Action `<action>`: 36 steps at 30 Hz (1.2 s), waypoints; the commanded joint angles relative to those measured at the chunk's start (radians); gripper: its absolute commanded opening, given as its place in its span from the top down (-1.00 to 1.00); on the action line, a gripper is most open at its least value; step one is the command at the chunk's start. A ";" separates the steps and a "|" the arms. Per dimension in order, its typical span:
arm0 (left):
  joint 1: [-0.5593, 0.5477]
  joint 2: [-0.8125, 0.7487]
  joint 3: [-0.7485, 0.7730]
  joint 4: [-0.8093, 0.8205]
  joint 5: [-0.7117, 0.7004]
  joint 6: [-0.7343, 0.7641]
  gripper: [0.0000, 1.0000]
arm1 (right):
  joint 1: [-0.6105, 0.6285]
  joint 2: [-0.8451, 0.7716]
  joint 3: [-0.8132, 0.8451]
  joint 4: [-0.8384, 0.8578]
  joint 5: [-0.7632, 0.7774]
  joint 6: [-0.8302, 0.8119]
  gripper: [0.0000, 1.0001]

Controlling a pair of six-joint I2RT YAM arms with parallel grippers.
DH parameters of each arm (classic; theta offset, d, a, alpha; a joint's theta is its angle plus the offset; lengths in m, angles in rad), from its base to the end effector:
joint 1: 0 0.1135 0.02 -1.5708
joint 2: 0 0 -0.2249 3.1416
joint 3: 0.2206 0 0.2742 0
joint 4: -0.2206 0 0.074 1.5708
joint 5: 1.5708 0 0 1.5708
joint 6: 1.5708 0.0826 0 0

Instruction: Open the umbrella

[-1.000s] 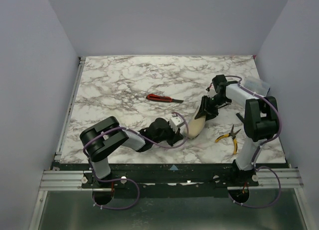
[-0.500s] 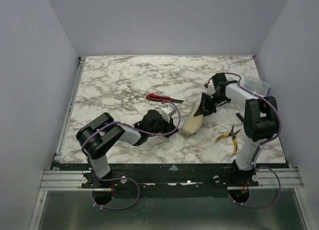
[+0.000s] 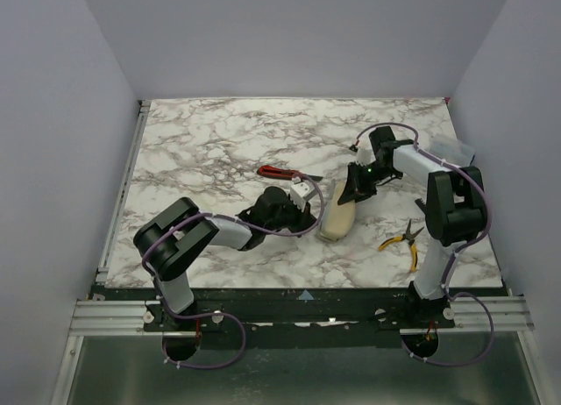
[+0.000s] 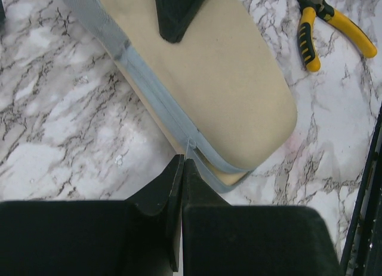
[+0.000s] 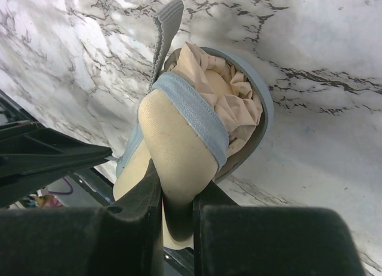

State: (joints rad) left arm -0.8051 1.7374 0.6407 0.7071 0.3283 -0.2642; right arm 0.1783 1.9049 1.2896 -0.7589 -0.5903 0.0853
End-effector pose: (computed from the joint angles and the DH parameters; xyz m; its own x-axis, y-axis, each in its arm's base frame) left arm 0.2397 -0.2878 0.0668 -0.4863 0.1492 -0.8610 0.7895 0.4972 -0.3598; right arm 0.3606 0.1117 0.0807 -0.9834 -0.1053 -0.1481 -0.1712 0.8102 0.5605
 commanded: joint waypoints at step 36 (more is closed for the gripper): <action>0.063 0.012 0.267 -0.255 0.122 -0.072 -0.13 | 0.022 0.010 0.139 -0.174 -0.006 -0.242 0.19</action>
State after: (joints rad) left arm -0.7689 1.8538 0.9508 0.4122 0.3405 -0.3714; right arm 0.1951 1.8961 1.3525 -0.8597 -0.6018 -0.0849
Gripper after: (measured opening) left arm 0.391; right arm 0.334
